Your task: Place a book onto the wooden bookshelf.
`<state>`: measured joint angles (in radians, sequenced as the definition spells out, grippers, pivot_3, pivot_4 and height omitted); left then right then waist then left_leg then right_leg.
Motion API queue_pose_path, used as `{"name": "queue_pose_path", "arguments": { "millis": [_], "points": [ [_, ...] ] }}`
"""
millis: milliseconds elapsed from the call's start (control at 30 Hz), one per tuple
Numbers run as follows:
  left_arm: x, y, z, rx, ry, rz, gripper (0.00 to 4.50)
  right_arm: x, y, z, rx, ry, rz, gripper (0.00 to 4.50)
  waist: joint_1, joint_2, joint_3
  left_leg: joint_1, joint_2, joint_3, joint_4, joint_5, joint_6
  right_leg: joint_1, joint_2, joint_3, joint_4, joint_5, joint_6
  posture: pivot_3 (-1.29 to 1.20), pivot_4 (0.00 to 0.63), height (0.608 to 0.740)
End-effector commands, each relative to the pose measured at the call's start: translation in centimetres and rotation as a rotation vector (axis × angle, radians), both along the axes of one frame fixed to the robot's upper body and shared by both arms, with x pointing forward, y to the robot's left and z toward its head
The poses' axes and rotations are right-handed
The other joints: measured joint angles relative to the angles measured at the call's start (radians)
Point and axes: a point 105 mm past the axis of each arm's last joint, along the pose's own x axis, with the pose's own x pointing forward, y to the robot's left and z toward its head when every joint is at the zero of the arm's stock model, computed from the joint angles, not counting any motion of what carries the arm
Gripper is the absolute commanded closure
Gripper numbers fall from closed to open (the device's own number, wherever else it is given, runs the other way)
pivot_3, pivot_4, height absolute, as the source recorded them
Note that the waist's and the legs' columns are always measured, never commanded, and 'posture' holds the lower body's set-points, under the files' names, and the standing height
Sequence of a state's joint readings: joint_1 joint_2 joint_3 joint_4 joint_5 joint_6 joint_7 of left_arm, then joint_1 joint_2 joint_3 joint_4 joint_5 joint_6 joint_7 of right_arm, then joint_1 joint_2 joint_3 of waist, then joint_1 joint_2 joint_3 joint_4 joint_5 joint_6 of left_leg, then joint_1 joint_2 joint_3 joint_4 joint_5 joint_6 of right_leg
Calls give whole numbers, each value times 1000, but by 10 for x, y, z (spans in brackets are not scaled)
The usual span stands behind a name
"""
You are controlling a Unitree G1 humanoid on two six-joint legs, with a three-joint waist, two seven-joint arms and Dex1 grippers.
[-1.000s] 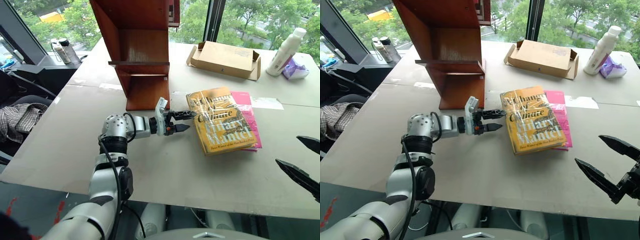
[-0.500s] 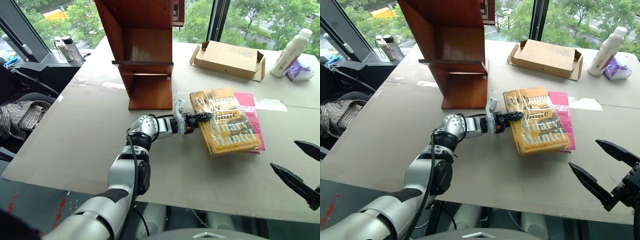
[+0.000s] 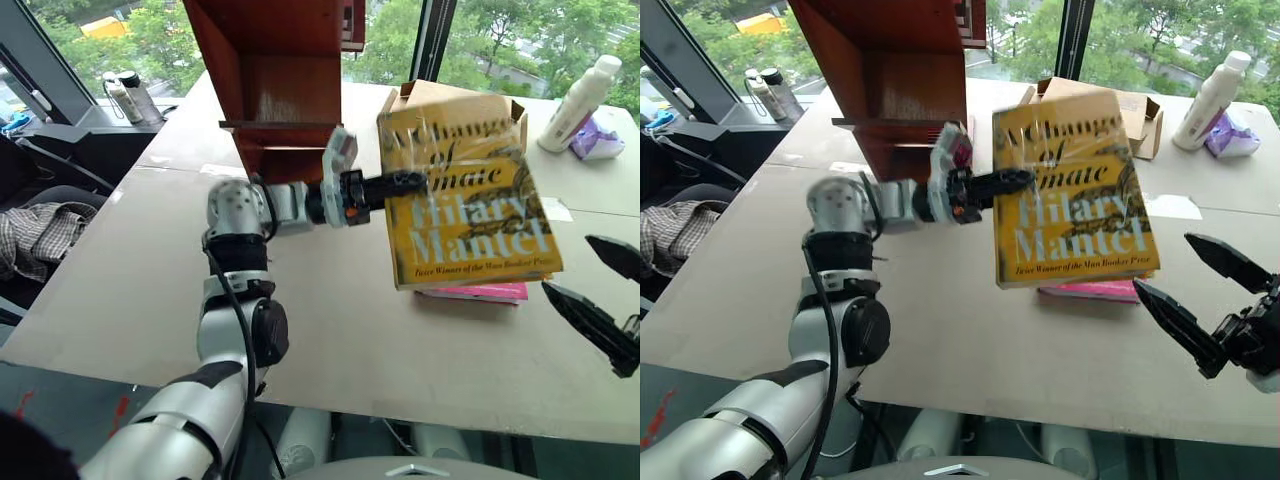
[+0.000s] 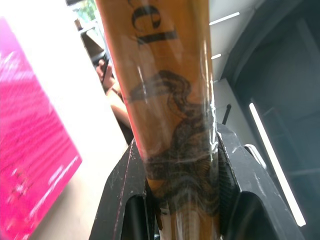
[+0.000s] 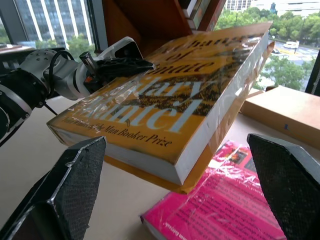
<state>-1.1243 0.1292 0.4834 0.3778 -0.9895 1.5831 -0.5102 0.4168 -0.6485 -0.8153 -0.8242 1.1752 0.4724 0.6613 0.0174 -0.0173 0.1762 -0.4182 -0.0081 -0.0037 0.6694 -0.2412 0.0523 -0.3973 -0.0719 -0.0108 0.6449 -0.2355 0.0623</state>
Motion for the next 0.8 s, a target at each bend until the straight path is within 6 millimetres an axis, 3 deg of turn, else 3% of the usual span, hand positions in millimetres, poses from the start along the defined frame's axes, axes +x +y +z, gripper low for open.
{"name": "queue_pose_path", "arguments": {
  "millis": [33,200,333,467,533,667,800],
  "points": [
    [-12,3,61,20,-293,86,3656,10,-3,13,83,-70,26,0,0,-1,1,0,0,0,0,0,0,0,0,0,0,0,0,0,150,740],
    [-29,1,118,219,-777,280,3656,30,0,18,120,-117,69,0,-5,0,1,1,-1,1,-1,2,-4,0,2,0,0,0,0,0,150,740],
    [-31,0,112,607,-1377,362,3656,48,1,16,127,-134,102,0,-6,2,0,3,-1,4,-4,3,-5,0,2,2,0,0,0,0,150,740],
    [-25,7,110,845,-1791,347,3656,64,1,16,126,-166,124,0,1,3,0,3,-1,5,-5,2,-4,0,1,5,-1,-2,-4,0,150,740],
    [-18,17,111,974,-1915,337,3656,72,-1,16,116,-185,124,0,-2,3,1,2,-1,5,-5,0,-1,-1,1,5,-2,-2,-4,0,150,740],
    [-16,24,130,1069,-2057,362,3656,86,-12,18,68,-215,104,0,-3,3,2,1,-1,6,-4,0,0,-2,2,3,-2,-1,-1,0,150,740],
    [-12,27,133,1141,-2070,340,3656,96,-25,17,34,-223,84,0,-3,3,2,0,-1,8,-3,0,1,-4,3,3,-2,0,1,0,150,740]
  ]
}}
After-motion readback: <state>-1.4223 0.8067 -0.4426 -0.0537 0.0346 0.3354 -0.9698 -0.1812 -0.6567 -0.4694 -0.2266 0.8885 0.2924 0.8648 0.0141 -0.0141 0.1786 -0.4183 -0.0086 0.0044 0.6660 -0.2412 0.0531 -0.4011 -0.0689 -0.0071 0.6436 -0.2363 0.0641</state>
